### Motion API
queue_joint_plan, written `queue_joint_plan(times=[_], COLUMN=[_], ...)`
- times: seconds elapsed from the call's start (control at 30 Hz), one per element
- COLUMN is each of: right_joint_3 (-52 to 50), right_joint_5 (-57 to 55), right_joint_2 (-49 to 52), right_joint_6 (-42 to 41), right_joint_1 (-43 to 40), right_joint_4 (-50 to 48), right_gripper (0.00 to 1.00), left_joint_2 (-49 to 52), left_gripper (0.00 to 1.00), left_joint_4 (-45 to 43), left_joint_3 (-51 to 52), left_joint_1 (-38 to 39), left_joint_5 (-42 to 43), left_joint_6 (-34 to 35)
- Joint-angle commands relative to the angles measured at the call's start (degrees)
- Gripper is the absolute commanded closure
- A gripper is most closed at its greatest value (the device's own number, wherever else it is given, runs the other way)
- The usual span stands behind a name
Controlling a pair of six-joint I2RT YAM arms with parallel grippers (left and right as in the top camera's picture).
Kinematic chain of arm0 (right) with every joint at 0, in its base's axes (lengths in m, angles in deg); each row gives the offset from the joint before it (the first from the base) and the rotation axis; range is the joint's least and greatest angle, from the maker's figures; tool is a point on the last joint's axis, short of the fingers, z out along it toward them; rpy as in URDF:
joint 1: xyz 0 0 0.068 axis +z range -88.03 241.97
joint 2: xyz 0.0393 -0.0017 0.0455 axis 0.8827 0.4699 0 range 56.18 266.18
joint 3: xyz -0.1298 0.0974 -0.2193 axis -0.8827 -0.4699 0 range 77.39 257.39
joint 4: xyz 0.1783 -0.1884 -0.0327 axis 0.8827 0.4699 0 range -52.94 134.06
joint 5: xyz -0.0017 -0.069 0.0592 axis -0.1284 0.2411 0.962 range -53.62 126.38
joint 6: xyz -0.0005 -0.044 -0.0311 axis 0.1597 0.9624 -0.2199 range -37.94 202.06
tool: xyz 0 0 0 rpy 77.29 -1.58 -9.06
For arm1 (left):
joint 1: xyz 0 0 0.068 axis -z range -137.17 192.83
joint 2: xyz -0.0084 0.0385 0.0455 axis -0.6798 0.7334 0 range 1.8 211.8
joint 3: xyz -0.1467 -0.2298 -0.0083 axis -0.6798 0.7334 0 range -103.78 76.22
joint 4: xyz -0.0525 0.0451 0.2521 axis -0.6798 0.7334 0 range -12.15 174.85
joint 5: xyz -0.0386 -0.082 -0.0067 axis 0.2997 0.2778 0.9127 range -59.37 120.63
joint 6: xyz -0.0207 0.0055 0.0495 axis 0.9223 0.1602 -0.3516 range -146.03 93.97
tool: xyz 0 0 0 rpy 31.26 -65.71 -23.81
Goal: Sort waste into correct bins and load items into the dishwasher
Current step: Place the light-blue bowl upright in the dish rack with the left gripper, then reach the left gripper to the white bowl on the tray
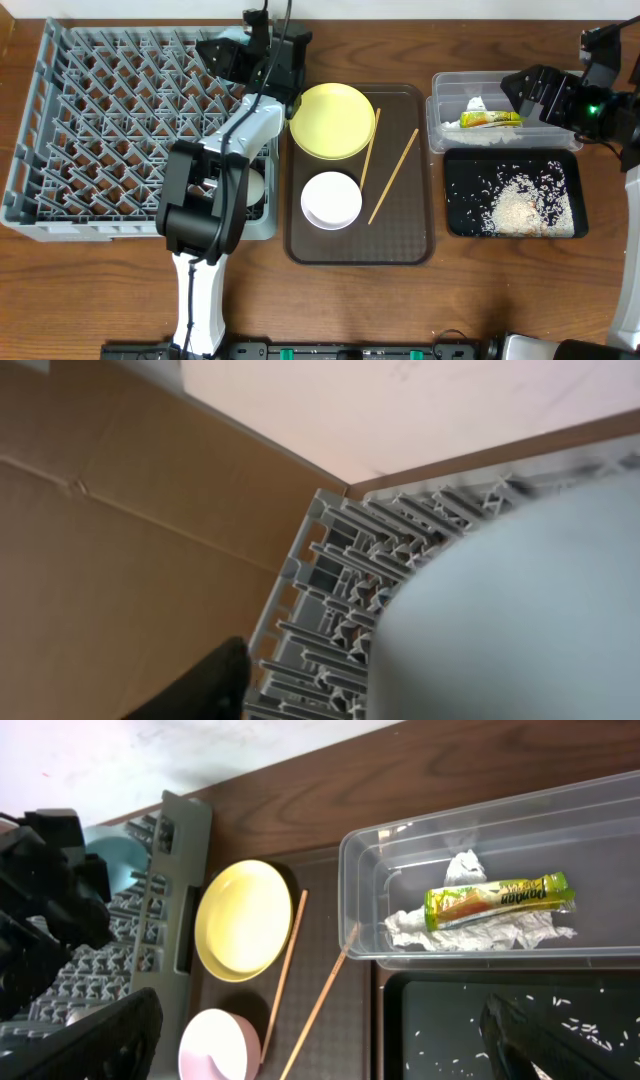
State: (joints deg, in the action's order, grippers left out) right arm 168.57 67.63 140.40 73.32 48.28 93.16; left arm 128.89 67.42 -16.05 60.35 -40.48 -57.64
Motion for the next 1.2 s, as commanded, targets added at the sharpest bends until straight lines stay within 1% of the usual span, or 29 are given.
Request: queue_joint_plan(times=[0.0, 0.07, 0.37, 0.43, 0.57, 0.63, 0.73, 0.83, 0.97, 1.1, 1.17], right_joint_3=[0.6, 0.6, 0.6, 0.6, 0.6, 0.6, 0.6, 0.6, 0.6, 0.6, 0.6], right_joint_5=[0.0, 0.0, 0.0, 0.0, 0.0, 0.0, 0.0, 0.0, 0.0, 0.0, 0.0], right_joint_2=[0.1, 0.1, 0.1, 0.1, 0.1, 0.1, 0.1, 0.1, 0.1, 0.1, 0.1], right_joint_6=[-0.4, -0.4, -0.4, -0.4, -0.4, -0.4, -0.4, -0.4, -0.4, -0.4, -0.4], right_joint_1=[-0.1, -0.1, -0.1, -0.1, -0.1, -0.1, -0.1, -0.1, -0.1, -0.1, -0.1], right_joint_4=[0.1, 0.1, 0.1, 0.1, 0.1, 0.1, 0.1, 0.1, 0.1, 0.1, 0.1], right_gripper=[0.01, 0.01, 0.01, 0.01, 0.01, 0.01, 0.01, 0.01, 0.01, 0.01, 0.01], left_joint_2=[0.0, 0.0, 0.0, 0.0, -0.4, -0.8, -2.1, -4.7, -9.8, -15.3, -18.5], left_gripper=[0.4, 0.37, 0.35, 0.33, 0.28, 0.28, 0.26, 0.23, 0.22, 0.22, 0.21], left_joint_4=[0.0, 0.0, 2.7, 2.6, 3.1, 4.8, 8.1, 13.6, 19.8, 21.1, 22.2], left_joint_3=[0.3, 0.3, 0.3, 0.3, 0.3, 0.3, 0.2, 0.0, -0.1, -0.1, -0.1], left_joint_1=[1.6, 2.4, 4.8, 4.8, 4.9, 5.2, 5.9, 6.4, 6.4, 6.4, 6.4], left_joint_5=[-1.4, -1.4, -1.4, -1.4, 1.9, 5.8, 11.1, 19.5, 32.6, 42.5, 50.1], left_joint_6=[0.6, 0.6, 0.7, 0.7, 0.7, 1.0, 3.8, 8.9, 18.8, 28.0, 33.2])
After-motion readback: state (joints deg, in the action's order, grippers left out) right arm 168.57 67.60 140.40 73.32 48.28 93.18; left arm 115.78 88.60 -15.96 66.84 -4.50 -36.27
